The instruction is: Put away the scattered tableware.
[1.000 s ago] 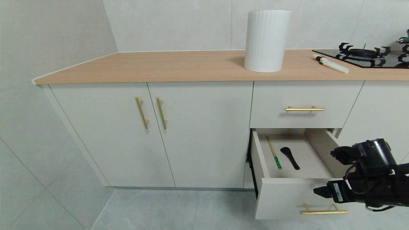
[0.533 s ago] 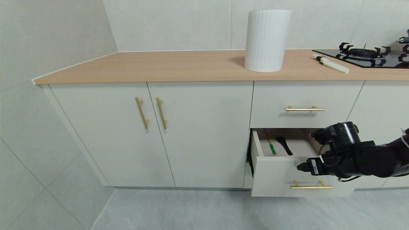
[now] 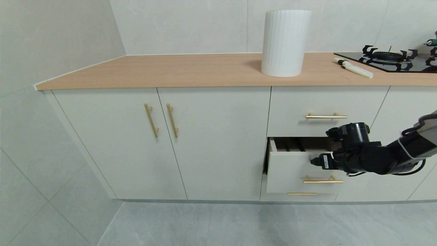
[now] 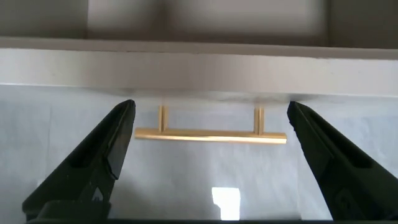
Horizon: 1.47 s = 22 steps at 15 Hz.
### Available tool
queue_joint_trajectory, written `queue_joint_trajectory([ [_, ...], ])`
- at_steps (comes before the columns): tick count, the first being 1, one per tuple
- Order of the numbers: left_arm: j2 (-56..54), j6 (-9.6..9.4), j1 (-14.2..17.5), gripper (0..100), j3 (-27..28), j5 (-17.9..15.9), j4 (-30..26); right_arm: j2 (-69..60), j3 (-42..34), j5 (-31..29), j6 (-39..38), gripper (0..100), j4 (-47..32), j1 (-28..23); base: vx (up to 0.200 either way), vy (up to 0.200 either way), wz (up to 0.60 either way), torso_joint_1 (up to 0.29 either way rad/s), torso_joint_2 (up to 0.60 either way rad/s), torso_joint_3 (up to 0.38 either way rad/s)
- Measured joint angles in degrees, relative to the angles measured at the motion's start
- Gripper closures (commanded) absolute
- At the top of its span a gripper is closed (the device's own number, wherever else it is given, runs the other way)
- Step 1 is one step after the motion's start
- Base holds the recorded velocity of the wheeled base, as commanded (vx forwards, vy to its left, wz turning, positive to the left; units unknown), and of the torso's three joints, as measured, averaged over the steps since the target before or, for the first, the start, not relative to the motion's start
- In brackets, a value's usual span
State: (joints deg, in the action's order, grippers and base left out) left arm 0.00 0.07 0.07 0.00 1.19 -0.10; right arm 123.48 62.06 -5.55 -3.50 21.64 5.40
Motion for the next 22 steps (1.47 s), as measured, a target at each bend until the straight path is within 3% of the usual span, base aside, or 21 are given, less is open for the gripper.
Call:
queue_joint_trajectory([
  [4,0.00,0.00,0.00,0,0.00,0.00,0.00,4.24,1.05,-0.74,-2.13,0,8.46,-0.22,0.000,0.000,0.00,0.000,0.00,0.000],
  [9,0.00,0.00,0.00,0,0.00,0.00,0.02,8.78,3.95,-6.55,-5.45,0,14.96,-0.13,0.000,0.000,0.00,0.000,0.00,0.000],
  [14,0.00,0.00,0.00,0,0.00,0.02,0.00,11.28,8.39,-8.96,-10.46,0,15.60,-0.15,0.000,0.000,0.00,0.000,0.00,0.000],
  [22,0.00,0.00,0.00,0,0.00,0.02,0.00,14.37,12.35,-13.03,-11.85,0,19.14,-0.06,0.000,0.000,0.00,0.000,0.00,0.000],
])
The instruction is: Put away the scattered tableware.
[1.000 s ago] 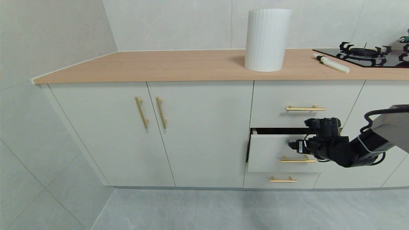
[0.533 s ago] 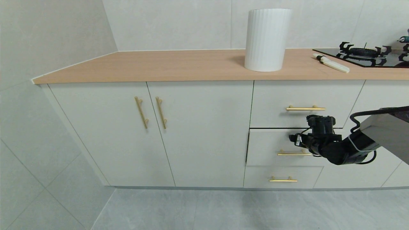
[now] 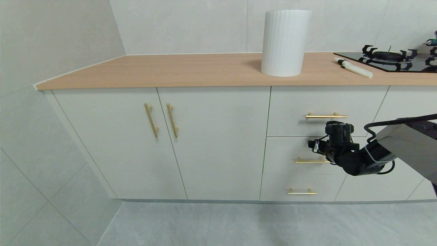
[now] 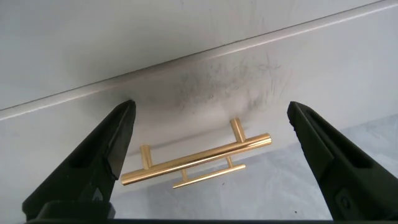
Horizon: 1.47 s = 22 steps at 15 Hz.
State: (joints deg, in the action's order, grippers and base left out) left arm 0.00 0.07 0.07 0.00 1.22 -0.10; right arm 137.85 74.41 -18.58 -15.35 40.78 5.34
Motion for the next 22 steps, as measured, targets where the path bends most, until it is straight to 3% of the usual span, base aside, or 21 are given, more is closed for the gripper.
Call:
queue_joint_trajectory([
  [4,0.00,0.00,0.00,0,0.00,0.00,0.00,-1.50,-1.54,-0.09,-0.06,0,0.77,-0.05,0.000,0.000,0.00,0.000,0.00,0.000],
  [7,0.00,0.00,0.00,0,0.00,-0.02,0.00,-9.05,-8.98,0.13,-0.04,0,0.52,0.06,0.000,0.000,0.00,0.000,0.00,0.000],
  [12,0.00,0.00,0.00,0,0.00,-0.02,0.00,-32.83,-26.39,-0.17,0.30,0,0.44,0.22,0.000,0.000,0.00,0.000,0.00,0.000],
  [15,0.00,0.00,-0.02,0,0.00,0.00,0.00,-52.27,-34.50,-0.50,4.88,0,-0.84,0.17,0.000,0.000,0.00,0.000,0.00,0.000],
  [19,0.00,0.00,0.00,0,0.00,0.00,0.00,-80.97,-42.17,-0.72,13.52,0,-12.40,-0.09,0.000,0.000,0.00,0.000,0.00,0.000],
  [22,0.00,0.00,-0.02,0,0.00,0.00,0.00,-101.58,-43.54,-2.72,17.69,0,-32.07,-0.20,0.000,0.000,0.00,0.000,0.00,0.000],
])
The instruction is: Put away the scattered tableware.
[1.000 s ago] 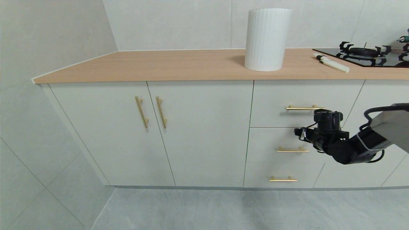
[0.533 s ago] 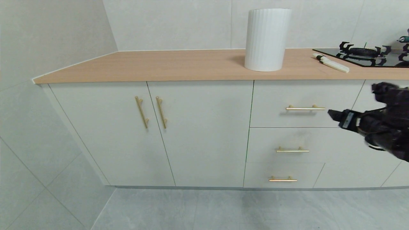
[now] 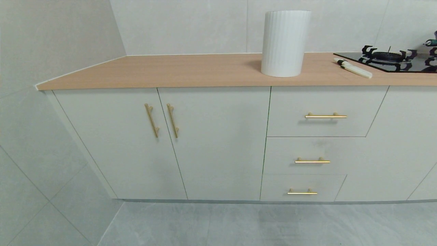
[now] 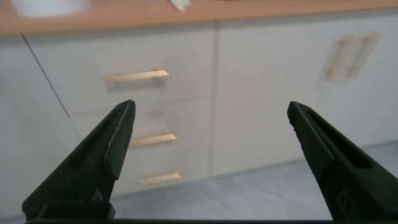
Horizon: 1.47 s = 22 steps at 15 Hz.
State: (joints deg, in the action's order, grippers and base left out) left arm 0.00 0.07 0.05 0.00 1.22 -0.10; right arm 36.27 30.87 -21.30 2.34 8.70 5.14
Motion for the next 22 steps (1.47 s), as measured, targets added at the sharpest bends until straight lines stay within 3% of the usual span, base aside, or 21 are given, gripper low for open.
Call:
queue_joint_trajectory([
  [2,0.00,0.00,0.00,0,0.00,-0.02,0.00,-11.24,0.17,-2.13,3.10,0,-10.26,-0.05,0.000,0.000,0.00,0.000,0.00,0.000],
  [4,0.00,0.00,0.02,0,0.00,0.00,0.00,-18.25,0.38,-5.58,4.55,0,-14.01,-0.11,0.000,0.000,0.00,0.000,0.00,0.000],
  [9,0.00,0.00,0.02,0,0.00,-0.02,0.00,-28.96,-4.22,-7.22,4.72,0,-16.42,-1.77,0.000,0.000,0.00,0.000,0.00,0.000],
  [13,0.00,0.00,0.05,0,0.00,0.00,0.00,-34.87,-11.61,-4.92,3.64,0,-15.26,-4.55,0.000,0.000,0.00,0.000,0.00,0.000],
  [17,0.00,0.00,0.02,0,0.00,-0.02,0.00,-36.13,-25.58,7.09,0.01,0,-5.53,-4.88,0.000,0.000,0.00,0.000,0.00,0.000],
  [18,0.00,0.00,0.02,0,0.00,-0.02,0.02,-36.24,-28.22,11.40,-0.60,0,-5.14,-4.90,0.000,0.000,0.00,0.000,0.00,0.000],
  [22,0.00,0.00,0.02,0,0.00,0.00,0.02,-36.38,-30.49,18.81,-1.79,0,-8.75,-4.90,0.000,0.000,0.00,0.000,0.00,0.000],
])
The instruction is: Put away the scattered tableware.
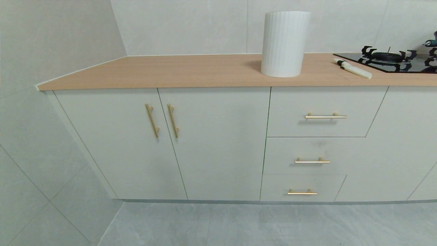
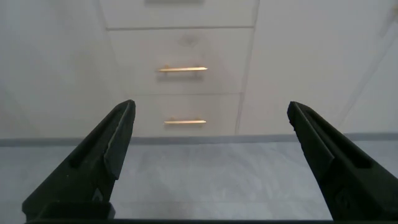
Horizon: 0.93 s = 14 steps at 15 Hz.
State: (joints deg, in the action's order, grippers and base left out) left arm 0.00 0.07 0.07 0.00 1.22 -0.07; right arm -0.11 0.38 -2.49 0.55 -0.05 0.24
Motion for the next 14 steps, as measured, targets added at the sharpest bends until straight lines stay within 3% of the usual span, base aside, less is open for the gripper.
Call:
queue_joint_trajectory([
  [14,0.00,0.20,0.00,0,0.07,0.09,0.07,-0.02,-0.30,1.43,-0.37,0,0.00,0.00,0.000,0.000,0.00,0.000,0.00,0.000],
])
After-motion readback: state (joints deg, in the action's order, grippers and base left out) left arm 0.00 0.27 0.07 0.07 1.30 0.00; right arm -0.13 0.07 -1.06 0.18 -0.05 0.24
